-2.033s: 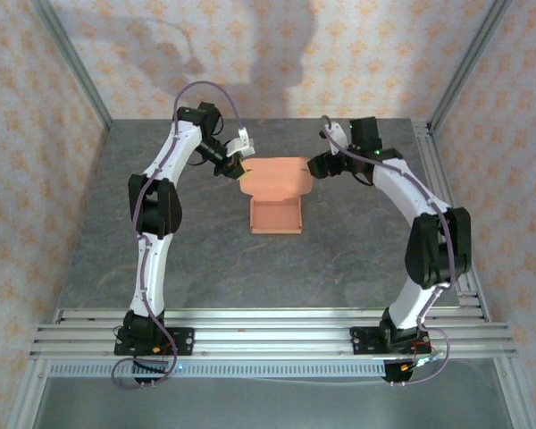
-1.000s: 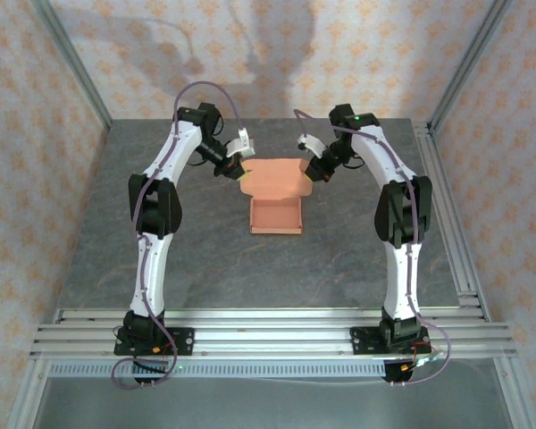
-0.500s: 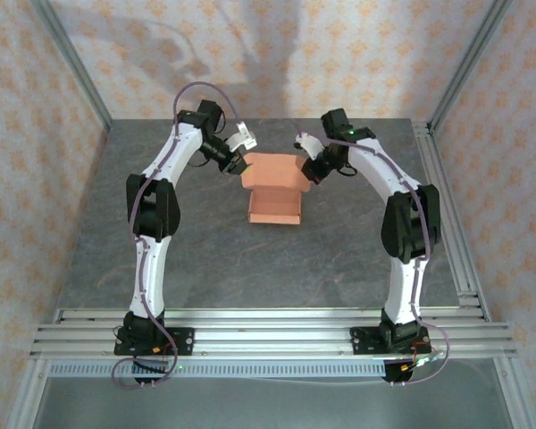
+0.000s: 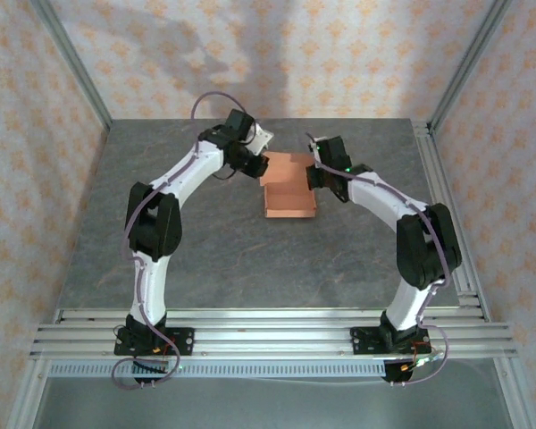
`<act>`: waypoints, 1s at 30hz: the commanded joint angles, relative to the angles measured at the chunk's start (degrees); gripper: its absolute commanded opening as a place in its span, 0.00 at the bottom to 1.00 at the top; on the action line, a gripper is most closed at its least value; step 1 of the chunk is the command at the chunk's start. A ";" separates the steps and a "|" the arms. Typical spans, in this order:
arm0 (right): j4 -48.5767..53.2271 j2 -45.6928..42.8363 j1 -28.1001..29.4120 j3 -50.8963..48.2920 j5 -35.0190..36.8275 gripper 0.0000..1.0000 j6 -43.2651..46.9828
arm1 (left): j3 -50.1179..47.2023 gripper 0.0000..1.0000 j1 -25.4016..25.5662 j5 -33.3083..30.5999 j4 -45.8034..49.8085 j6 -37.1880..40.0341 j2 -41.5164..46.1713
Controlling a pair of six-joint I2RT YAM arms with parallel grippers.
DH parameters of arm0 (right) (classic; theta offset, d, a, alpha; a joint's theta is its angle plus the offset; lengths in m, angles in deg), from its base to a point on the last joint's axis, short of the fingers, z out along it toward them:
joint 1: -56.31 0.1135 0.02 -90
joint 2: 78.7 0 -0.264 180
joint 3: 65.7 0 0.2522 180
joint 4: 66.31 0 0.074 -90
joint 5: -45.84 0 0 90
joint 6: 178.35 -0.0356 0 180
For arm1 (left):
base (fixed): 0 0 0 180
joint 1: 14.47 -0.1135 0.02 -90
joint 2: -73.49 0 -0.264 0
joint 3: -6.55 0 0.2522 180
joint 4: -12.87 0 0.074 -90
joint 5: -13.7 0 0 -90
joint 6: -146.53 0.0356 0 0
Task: Fold the paper box
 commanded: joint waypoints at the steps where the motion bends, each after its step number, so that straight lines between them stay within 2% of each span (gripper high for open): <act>1: -17.91 -4.39 2.52 -3.15 6.60 0.00 -8.45 | -3.22 0.00 2.63 -6.26 -10.23 -10.59 2.33; 6: -26.91 -5.37 4.82 -8.88 13.69 0.00 -11.39 | -4.20 0.00 4.01 -10.57 -14.22 -15.41 2.15; 12: -38.87 -6.72 5.94 -16.52 14.02 0.00 -13.01 | -5.99 0.00 4.77 -14.94 -17.15 -19.85 2.58; 19: -42.17 -5.80 6.02 -19.22 14.55 0.00 -13.34 | -11.61 0.00 5.34 -15.71 -23.40 -20.64 4.36; 26: -49.18 -4.28 6.56 -23.42 15.72 0.00 -13.32 | -13.95 0.00 5.80 -15.63 -24.89 -20.22 4.26; 30: -52.07 -3.32 6.63 -25.27 15.33 0.00 -12.83 | -14.89 0.00 6.45 -18.26 -24.79 -20.86 4.14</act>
